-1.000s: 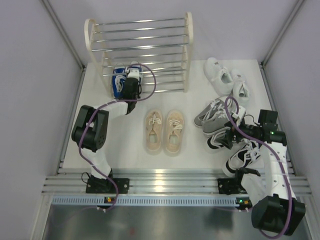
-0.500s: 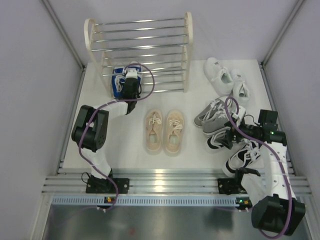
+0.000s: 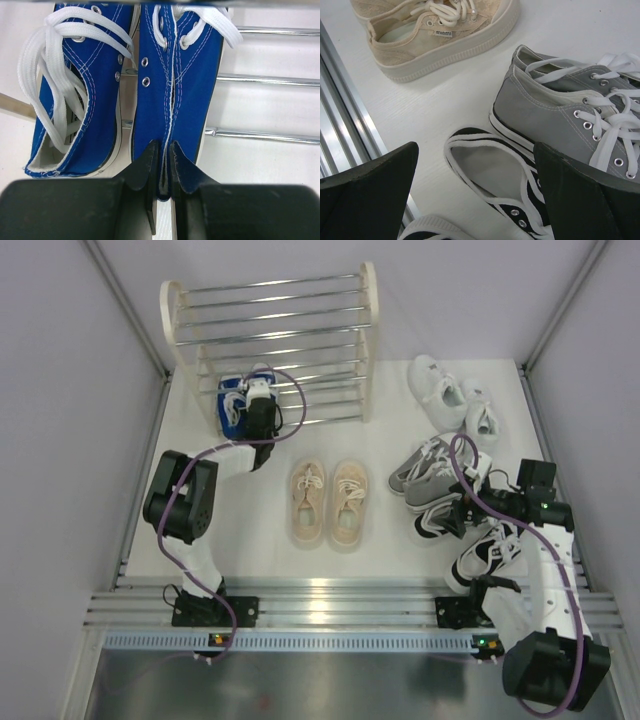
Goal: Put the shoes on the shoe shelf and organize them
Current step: Place the shoe at the shoe shelf.
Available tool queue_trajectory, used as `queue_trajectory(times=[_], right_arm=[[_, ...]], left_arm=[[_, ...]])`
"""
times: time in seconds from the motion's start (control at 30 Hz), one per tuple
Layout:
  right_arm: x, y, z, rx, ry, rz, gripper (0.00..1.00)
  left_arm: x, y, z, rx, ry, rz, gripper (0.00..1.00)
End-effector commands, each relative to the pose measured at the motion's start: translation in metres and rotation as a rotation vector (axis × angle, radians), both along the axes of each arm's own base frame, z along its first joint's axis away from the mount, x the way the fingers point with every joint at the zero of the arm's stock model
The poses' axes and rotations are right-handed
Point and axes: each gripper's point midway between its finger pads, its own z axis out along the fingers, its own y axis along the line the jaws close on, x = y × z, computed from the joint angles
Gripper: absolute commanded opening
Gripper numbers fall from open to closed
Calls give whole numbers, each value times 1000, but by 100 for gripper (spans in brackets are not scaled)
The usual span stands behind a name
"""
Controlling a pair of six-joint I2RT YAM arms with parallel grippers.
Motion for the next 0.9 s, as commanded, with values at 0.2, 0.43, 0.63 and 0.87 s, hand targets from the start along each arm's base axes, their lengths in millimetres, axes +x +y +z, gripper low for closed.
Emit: queue_trajectory(times=[0.2,0.43,0.63,0.87], right_arm=[[3,2,14,16,-65,27,99],[3,2,14,18,-65,28,99],[3,2,14,17,-66,29,99],[3,2,14,18,-66,31,99]], left_arm=[[13,18,69,-45,-223,87,0],[16,20,76,-45,-242,102,0],[17,19,74,-35,-239,90,0],[20,15,88,-25,-276,59,0]])
